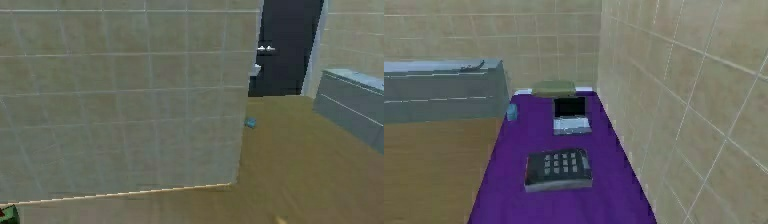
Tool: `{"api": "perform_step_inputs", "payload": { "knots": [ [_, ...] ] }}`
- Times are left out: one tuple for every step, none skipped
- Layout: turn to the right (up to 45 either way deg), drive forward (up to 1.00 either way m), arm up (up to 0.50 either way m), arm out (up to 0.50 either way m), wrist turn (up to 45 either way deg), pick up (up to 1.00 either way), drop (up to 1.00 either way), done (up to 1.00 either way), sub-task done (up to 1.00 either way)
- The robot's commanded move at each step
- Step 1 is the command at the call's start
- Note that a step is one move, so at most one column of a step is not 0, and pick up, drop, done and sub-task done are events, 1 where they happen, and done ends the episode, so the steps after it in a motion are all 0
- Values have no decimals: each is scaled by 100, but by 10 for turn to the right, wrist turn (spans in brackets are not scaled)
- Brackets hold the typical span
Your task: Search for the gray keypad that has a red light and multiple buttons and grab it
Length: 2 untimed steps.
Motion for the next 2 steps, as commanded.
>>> {"api": "perform_step_inputs", "payload": {
  "knots": [
    [450,0,0,0,0,0,0,0,0],
    [450,0,0,0,0,0,0,0,0]
  ]
}}
